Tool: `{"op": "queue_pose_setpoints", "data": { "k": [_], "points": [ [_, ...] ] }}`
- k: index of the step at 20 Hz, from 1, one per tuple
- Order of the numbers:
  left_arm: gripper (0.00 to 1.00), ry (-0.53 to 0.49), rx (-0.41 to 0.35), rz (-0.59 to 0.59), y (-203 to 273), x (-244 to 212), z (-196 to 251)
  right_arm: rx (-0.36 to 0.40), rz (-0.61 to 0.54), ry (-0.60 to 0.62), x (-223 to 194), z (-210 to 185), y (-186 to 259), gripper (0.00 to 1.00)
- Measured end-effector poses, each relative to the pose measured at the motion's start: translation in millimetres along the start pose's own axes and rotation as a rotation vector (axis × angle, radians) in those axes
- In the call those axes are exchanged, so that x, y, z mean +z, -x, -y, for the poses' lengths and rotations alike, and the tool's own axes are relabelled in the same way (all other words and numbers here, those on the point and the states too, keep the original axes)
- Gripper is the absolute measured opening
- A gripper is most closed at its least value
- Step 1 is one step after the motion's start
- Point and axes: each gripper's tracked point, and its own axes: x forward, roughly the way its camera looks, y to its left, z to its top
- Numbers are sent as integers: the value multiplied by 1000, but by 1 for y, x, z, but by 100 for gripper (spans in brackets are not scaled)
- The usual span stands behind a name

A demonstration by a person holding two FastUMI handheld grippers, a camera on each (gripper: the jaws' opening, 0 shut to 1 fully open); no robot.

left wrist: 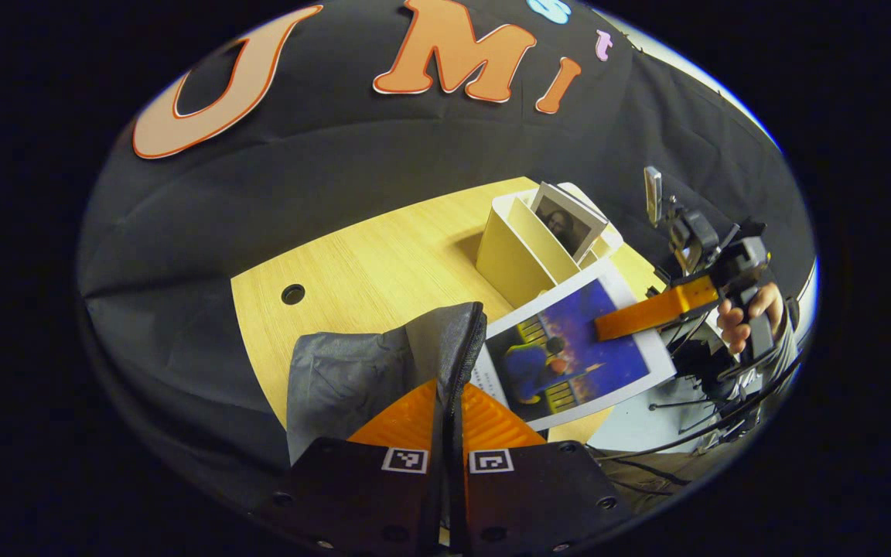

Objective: Open the schoolbag, grab two books from the bookshelf and put them into the schoolbag.

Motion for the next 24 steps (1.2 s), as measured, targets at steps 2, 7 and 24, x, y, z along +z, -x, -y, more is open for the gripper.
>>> {"op": "queue_pose_setpoints", "data": {
  "k": [2,7,24],
  "points": [
    [5,-5,10,10,2,2,0,49,4,-43,-9,-4,-16,31],
    [4,16,4,25,5,2,2,172,10,-100,-26,-20,-45,30],
    [4,48,-31,45,1,-5,24,114,-10,-121,-71,-9,-134,41]
  ]
}}
